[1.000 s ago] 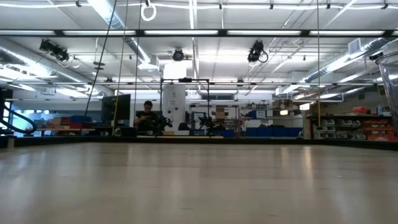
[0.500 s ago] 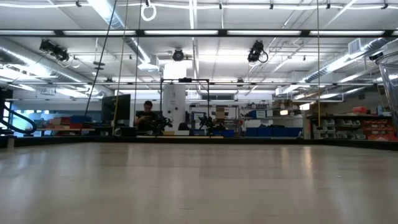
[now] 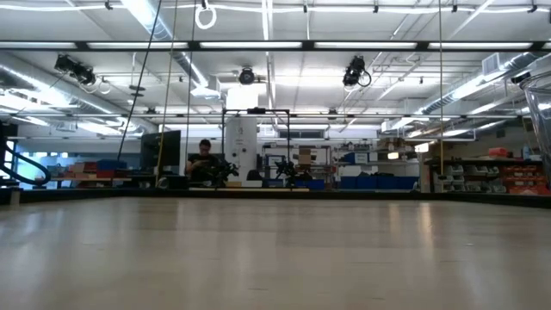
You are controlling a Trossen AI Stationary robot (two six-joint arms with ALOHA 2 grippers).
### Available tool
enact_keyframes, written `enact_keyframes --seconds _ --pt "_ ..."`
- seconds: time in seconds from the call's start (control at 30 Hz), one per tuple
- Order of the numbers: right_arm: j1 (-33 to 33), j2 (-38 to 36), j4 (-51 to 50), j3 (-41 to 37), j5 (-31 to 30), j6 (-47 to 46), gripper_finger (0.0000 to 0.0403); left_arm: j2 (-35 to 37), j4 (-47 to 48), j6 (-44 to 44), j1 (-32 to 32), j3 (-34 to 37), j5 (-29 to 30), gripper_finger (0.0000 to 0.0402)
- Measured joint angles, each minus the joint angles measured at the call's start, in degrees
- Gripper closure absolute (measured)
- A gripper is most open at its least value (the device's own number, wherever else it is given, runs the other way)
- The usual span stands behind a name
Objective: Pick and place USB-C Cables
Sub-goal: Move the transparent bin to the center of the table
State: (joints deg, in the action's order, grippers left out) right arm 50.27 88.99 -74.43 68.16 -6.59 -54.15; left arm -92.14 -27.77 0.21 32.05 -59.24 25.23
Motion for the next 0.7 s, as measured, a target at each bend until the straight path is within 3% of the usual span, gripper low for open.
enact_keyframes --seconds 0.2,0.7 --pt "-3.2 0.0 -0.1 0.0 -5.9 3.4 0.0229 0.0 0.5 0.0 0.0 0.0 0.0 0.029" --pt "-6.2 0.0 2.9 -0.3 0.2 4.8 0.0247 0.0 -0.2 -1.2 0.0 0.0 0.0 0.029"
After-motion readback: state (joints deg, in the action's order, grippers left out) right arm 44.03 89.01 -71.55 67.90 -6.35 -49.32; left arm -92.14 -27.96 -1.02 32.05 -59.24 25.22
